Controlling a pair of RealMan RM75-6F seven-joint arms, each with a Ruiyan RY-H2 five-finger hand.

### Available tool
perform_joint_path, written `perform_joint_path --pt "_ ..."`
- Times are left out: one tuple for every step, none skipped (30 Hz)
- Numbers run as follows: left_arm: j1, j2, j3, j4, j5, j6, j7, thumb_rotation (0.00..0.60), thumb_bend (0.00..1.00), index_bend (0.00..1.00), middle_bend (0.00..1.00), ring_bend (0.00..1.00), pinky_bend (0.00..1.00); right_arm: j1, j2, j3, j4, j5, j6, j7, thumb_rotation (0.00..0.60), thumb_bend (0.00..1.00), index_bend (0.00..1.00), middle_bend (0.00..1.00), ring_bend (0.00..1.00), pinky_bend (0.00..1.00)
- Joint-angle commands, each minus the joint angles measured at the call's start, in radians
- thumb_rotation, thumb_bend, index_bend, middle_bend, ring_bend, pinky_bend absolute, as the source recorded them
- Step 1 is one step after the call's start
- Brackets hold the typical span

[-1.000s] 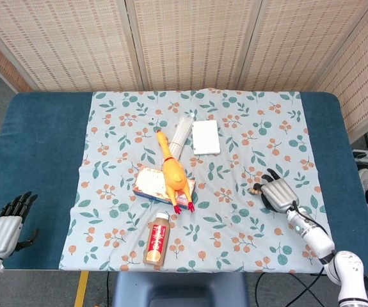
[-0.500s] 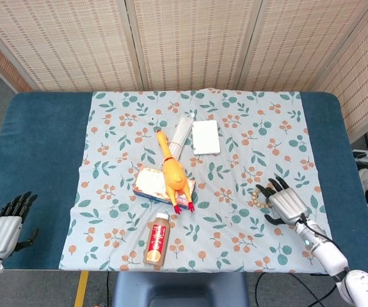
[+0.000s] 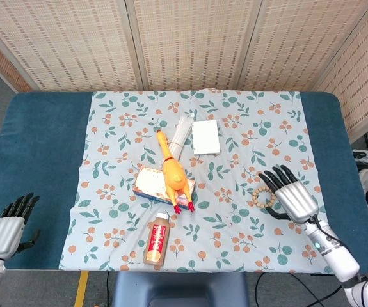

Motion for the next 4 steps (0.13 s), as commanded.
perform_joint_path --pt "0.004 0.002 0.0 -0.003 0.003 0.01 0.004 0.6 0.42 0.0 0.0 0.0 0.15 -0.04 -0.032 0.01 -0.002 0.039 -0.032 -0.039 0.413 0.26 0.0 0.07 0.0 0.0" --pt "0.005 0.002 -0.001 -0.003 0.004 0.014 0.004 0.6 0.42 0.0 0.0 0.0 0.15 -0.063 -0.048 0.02 -0.002 0.056 -0.052 -0.062 0.414 0.26 0.0 0.07 0.0 0.0" --pt "0.006 0.003 -0.002 -0.002 0.003 0.016 0.004 0.6 0.42 0.0 0.0 0.0 0.15 -0.094 -0.069 0.034 0.005 0.079 -0.082 -0.096 0.415 0.26 0.0 0.07 0.0 0.0" --pt "0.007 0.004 -0.002 -0.002 0.002 0.015 0.003 0.6 0.42 0.0 0.0 0.0 0.15 -0.114 -0.083 0.043 0.014 0.092 -0.107 -0.125 0.414 0.26 0.0 0.07 0.0 0.0"
